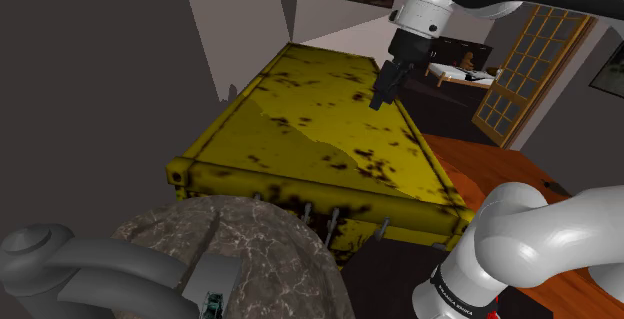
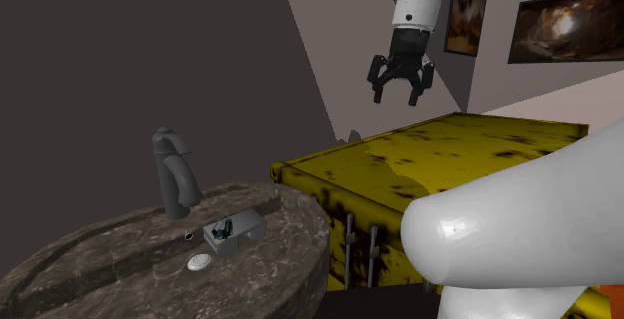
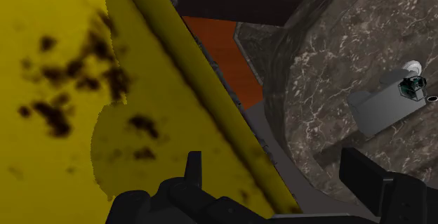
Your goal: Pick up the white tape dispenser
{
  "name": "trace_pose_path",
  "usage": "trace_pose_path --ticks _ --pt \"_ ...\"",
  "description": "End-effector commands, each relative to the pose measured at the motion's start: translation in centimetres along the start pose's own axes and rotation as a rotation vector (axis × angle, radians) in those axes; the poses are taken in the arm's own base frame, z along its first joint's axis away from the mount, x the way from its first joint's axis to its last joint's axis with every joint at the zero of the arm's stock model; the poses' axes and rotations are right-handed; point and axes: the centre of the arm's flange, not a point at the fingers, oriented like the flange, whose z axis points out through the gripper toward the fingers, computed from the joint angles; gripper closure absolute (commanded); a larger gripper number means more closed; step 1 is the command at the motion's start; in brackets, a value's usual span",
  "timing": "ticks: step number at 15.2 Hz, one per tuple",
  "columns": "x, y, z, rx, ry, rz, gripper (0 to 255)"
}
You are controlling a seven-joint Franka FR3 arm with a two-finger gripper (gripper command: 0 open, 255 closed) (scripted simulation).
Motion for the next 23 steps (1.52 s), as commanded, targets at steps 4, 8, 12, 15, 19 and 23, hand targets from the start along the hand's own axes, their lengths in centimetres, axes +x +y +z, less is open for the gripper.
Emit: trace_pose_path --ticks 4,8,12,15,19,23 --pt "0.1 -3.1 2.5 0.001 -0.001 0.014 0" --pt "0.3 -7.1 5.8 0.001 -0.001 0.032 0" --pt "0.5 -11.2 9.2 0.002 -0.002 0.050 0" --pt "0.7 -14.3 11.7 0.003 -0.002 0.064 0" --pt "1.1 -18.4 15.0 0.003 -0.003 0.082 0" --pt "1.6 -22.4 18.3 0.004 -0.004 0.101 0"
